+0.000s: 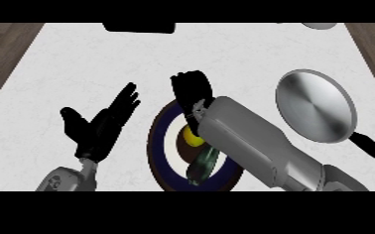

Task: Pick the pear from the plate and place it in the pan

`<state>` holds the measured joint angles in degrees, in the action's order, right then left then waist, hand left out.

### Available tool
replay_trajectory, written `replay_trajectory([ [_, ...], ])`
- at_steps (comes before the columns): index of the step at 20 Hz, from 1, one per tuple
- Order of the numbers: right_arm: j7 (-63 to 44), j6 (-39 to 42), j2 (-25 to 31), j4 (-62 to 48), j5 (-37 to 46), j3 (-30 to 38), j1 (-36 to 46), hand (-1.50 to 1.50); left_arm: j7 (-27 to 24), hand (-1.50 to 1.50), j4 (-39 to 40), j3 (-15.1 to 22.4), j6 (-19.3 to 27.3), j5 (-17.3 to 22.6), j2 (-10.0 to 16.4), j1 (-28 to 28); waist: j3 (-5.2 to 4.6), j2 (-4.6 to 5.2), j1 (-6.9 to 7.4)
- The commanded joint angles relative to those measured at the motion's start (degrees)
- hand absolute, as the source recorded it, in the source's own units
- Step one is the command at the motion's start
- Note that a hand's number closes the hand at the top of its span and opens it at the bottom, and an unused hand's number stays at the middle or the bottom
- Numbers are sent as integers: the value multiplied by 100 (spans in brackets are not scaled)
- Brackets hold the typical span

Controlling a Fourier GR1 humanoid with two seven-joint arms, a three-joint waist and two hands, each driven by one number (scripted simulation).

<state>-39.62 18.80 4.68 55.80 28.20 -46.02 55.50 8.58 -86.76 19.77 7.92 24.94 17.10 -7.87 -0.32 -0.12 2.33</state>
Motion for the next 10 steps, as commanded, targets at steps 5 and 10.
replay_trajectory([
  [5,-1765,2068,-459,-446,-1240,-457,603,-150,34,0,219,-140,-239,91,22,-164,17,39,68],
  [10,-2637,1787,-462,-288,-2177,-834,760,-150,197,0,182,-104,-213,23,-68,-355,18,34,118],
])
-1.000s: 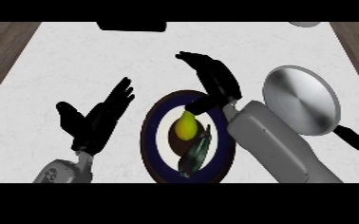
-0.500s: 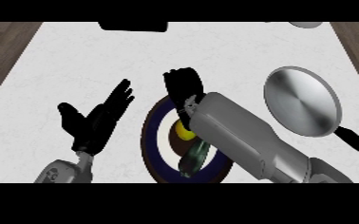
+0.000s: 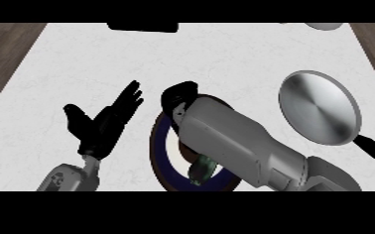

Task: Pick the pear from the plate and place it in the pan

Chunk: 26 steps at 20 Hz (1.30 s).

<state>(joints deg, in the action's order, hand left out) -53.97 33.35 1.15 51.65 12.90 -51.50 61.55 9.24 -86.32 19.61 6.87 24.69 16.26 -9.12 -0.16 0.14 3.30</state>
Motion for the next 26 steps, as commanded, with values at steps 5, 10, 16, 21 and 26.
replay_trajectory([
  [5,-1361,-174,-109,141,-917,-797,192,-150,-117,0,238,-181,-159,7,-59,-17,5,11,-50],
  [10,-1426,-329,-110,-38,-926,-1255,299,-150,7,0,140,-118,-37,-136,-143,-76,7,14,-60],
  [16,-1642,-267,-109,46,-872,-1617,97,-150,10,0,-39,-185,2,-194,-138,116,10,-11,-138],
  [21,-1121,-549,-110,-294,-562,-1736,-146,-150,-240,0,-64,8,83,-485,-361,394,13,-2,-162],
  [26,-898,-353,-111,-667,-287,-1530,79,-150,-152,0,37,-351,-247,-237,-207,300,13,-5,-233],
])
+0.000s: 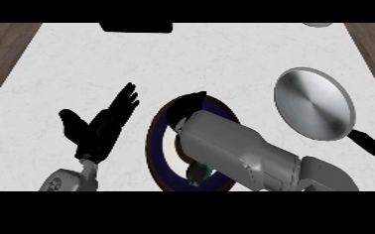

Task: Pick the pear from the plate and place it in the pan

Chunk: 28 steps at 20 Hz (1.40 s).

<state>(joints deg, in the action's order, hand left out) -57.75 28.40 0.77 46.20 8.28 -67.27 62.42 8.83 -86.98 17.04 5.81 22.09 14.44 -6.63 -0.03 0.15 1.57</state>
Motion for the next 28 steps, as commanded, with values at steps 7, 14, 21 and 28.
replay_trajectory([
  [7,540,-128,-74,-210,964,-239,-82,150,-9,0,314,-161,-128,-180,-178,-208,2,9,-62],
  [14,1235,-404,-77,-669,1787,-458,-259,150,-162,0,69,26,88,-459,-466,217,3,6,-52],
  [21,105,-2768,214,1128,1618,647,-1458,150,-19,0,-93,-476,-113,-99,-22,428,29,-189,-591],
  [28,-983,-4394,915,2755,3400,419,-1673,150,-40,0,-178,-553,-112,-33,-1,671,14,-257,-642],
])
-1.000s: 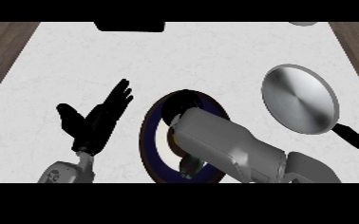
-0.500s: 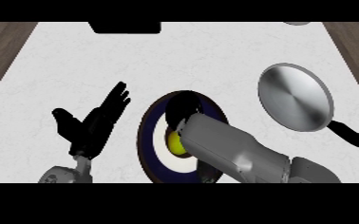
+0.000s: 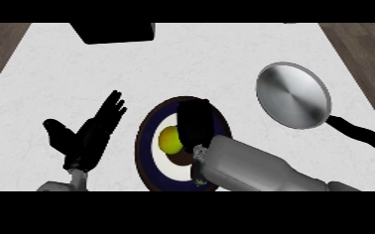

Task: Pick the pear from the plate and place it in the pan

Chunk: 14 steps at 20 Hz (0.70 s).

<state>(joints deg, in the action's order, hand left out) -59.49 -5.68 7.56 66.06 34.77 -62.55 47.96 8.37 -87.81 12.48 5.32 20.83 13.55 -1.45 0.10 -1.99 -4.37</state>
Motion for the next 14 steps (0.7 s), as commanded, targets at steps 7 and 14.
replay_trajectory([
  [7,-1051,-1867,697,2549,1500,990,-879,150,87,0,-254,-147,-155,154,193,223,6,26,-38],
  [14,-368,-2547,1510,3987,1626,1939,-2507,150,85,0,-161,-6,-83,13,-19,-67,4,154,112],
])
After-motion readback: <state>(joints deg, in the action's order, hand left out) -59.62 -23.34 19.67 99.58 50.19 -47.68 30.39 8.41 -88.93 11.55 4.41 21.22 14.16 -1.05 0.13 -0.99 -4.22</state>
